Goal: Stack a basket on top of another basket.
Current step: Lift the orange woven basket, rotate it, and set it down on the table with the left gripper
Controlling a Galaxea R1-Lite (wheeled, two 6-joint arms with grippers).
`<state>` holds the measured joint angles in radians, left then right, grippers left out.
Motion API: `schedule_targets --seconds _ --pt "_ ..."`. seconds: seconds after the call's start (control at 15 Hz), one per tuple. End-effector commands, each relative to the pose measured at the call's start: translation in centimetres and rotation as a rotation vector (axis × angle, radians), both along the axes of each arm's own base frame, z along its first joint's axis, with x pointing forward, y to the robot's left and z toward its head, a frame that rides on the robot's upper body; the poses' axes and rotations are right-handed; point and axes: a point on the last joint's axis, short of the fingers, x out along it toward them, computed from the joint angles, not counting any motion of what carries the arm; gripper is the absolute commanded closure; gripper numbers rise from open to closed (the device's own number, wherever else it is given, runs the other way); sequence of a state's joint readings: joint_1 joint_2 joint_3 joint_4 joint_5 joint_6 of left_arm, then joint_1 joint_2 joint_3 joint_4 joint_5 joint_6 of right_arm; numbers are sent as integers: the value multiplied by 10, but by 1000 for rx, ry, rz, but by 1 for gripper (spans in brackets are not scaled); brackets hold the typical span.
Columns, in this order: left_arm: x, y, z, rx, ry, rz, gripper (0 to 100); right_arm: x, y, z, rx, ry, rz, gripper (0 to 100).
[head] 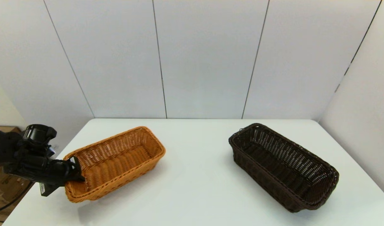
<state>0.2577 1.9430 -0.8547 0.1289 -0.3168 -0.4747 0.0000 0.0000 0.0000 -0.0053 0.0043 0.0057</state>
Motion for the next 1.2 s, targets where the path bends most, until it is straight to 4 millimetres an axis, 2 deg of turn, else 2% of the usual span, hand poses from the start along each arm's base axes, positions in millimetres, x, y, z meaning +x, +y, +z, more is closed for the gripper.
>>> schedule_targets --seconds 0.07,0.67,0.87,1.2 --pt "-1 -14 16 -28 -64 -64 100 0 0 0 0 -1 0 0" --pt "9 -66 20 -14 -115 -335 100 0 0 0 0 -1 0 0" --pt "14 -85 13 -15 -113 -447 100 0 0 0 0 -1 0 0" --pt "23 -115 4 -32 -92 -537 100 0 0 0 0 -1 0 0"
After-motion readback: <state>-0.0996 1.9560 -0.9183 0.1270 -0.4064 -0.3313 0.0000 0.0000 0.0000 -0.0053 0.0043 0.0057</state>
